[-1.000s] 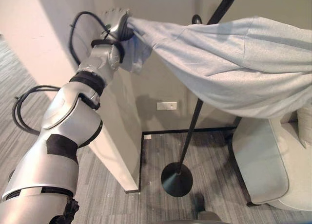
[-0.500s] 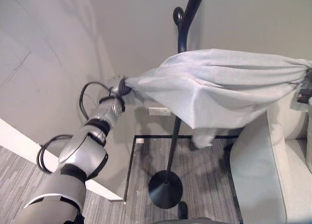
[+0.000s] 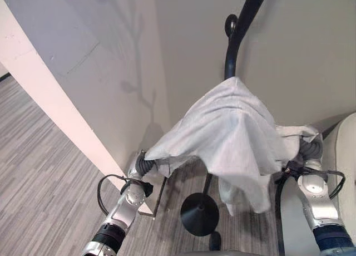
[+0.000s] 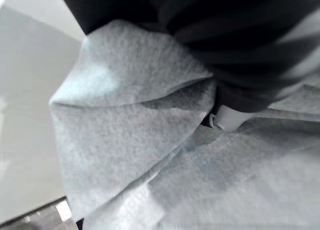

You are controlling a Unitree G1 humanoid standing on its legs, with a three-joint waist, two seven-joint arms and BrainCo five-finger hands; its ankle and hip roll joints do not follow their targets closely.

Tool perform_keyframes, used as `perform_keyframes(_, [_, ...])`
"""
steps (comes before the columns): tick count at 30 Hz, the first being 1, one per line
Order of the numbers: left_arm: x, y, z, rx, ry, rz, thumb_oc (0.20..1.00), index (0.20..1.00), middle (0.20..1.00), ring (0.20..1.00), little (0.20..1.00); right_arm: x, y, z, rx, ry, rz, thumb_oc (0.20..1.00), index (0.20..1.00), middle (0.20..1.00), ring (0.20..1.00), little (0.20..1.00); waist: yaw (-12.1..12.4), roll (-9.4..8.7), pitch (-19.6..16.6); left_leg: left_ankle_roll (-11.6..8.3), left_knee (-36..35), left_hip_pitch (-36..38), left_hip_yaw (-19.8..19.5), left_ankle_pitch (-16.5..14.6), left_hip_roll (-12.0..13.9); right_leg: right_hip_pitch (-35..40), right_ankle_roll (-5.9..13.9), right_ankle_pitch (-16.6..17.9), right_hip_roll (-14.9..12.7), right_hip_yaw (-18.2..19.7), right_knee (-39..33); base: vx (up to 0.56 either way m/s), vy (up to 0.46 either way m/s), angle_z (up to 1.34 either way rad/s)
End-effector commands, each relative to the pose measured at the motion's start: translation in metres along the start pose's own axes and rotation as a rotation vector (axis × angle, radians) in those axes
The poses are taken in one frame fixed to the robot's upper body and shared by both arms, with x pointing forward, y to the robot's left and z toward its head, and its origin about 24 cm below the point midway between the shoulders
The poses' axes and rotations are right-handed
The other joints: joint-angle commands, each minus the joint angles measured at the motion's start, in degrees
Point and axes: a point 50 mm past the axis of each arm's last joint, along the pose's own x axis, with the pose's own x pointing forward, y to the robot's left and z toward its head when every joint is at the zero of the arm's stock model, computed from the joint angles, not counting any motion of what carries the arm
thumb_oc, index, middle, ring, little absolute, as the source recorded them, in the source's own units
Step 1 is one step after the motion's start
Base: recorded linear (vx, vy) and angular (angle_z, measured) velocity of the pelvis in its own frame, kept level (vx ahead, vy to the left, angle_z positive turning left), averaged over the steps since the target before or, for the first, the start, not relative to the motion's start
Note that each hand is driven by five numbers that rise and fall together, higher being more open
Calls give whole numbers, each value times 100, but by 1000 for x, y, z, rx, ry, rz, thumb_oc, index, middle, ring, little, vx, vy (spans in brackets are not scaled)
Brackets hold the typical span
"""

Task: Hang the clothes on the sofa on the clothes rack.

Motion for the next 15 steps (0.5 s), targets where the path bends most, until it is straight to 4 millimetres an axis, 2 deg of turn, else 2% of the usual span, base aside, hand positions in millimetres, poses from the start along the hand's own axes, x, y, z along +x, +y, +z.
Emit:
perform_keyframes(1, [20, 6, 14, -57, -42, 15, 200, 200, 200, 200, 200, 6, 12, 9, 11, -48, 85, 200, 200, 200, 200, 200, -82, -118, -230, 129, -23, -303, -23, 195, -85, 603, 293, -887, -228, 245, 15, 0, 0, 0])
perform_keyframes(2, [15, -10, 13, -173, -1, -34, 200, 200, 200, 200, 200, -8, 31, -5, 29, 17, 165, 200, 200, 200, 200, 200, -98, -101, -221, 142, -23, -290, -6, 205, -104, 607, 289, -866, -244, 252, 15, 0, 0, 0])
perform_keyframes(3, [15, -10, 12, -175, 0, -35, 200, 200, 200, 200, 200, -8, 31, -6, 29, 17, 166, 200, 200, 200, 200, 200, -100, -100, -225, 143, -23, -287, -4, 203, -103, 609, 290, -867, -243, 254, 15, 0, 0, 0])
perform_keyframes(5, [7, -27, 11, -341, 39, -88, 200, 200, 200, 200, 200, -27, 55, -22, 41, 97, 266, 200, 200, 200, 200, 200, -111, -82, -215, 146, -23, -272, 15, 211, -116, 611, 288, -860, -253, 275, 15, -17, 11, -2])
perform_keyframes(6, [-2, -40, 5, -464, 98, -124, 200, 200, 200, 200, 200, -44, 73, -35, 53, 164, 355, 200, 200, 200, 200, 200, -117, -80, -199, 146, -23, -254, 37, 216, -121, 615, 287, -858, -253, 302, 15, -48, 24, -12])
perform_keyframes(7, [-14, -60, -2, -617, 188, -166, 200, 200, 200, 200, 200, -70, 96, -54, 51, 267, 473, 200, 200, 200, 200, 200, -109, -80, -177, 138, -23, -245, 45, 232, -119, 618, 284, -864, -251, 328, 15, -38, 17, -9])
perform_keyframes(8, [-14, -60, -3, -617, 189, -166, 200, 200, 200, 200, 200, -70, 96, -54, 51, 266, 473, 200, 200, 200, 200, 200, -110, -80, -177, 138, -23, -245, 45, 231, -118, 619, 284, -864, -251, 328, 15, -22, 14, -11])
perform_keyframes(9, [-18, -65, -5, -633, 206, -181, 282, 282, 282, 282, 282, -77, 102, -58, 47, 290, 504, 200, 200, 200, 200, 200, -99, -83, -172, 134, -23, -239, 46, 230, -114, 621, 279, -868, -250, 338, 15, -3, 1, -4])
perform_keyframes(10, [-24, -70, -12, -676, 252, -183, 1000, 1000, 1000, 1000, 1000, -85, 106, -65, 61, 333, 525, 200, 200, 200, 200, 200, -82, -94, -166, 132, -23, -223, 50, 226, -108, 626, 275, -880, -243, 348, 15, -3, 1, -3])
perform_keyframes(11, [-24, -70, -12, -676, 252, -183, 1000, 1000, 1000, 1000, 1000, -85, 106, -65, 61, 333, 525, 200, 200, 200, 200, 200, -81, -94, -165, 132, -23, -221, 51, 225, -108, 627, 275, -880, -242, 350, 15, 0, 0, 0])
perform_keyframes(12, [-32, -79, -21, -788, 332, -221, 1000, 1000, 1000, 1000, 1000, -90, 108, -71, 80, 380, 535, 595, 595, 595, 595, 595, -69, -102, -161, 126, -23, -210, 52, 227, -103, 647, 270, -893, -238, 351, 15, 0, 0, 0])
perform_keyframes(13, [-35, -81, -26, -789, 353, -238, 1000, 1000, 1000, 1000, 1000, -91, 108, -73, 93, 392, 537, 1000, 1000, 1000, 1000, 1000, -66, -101, -159, 123, -23, -203, 57, 226, -99, 657, 270, -896, -236, 347, 15, 0, 0, 0])
perform_keyframes(15, [-43, -84, -38, -797, 412, -259, 1000, 1000, 1000, 1000, 1000, -93, 103, -79, 120, 433, 532, 1000, 1000, 1000, 1000, 1000, -56, -93, -175, 113, -23, -187, 63, 220, -87, 682, 268, -912, -233, 352, 15, 0, 0, 0])
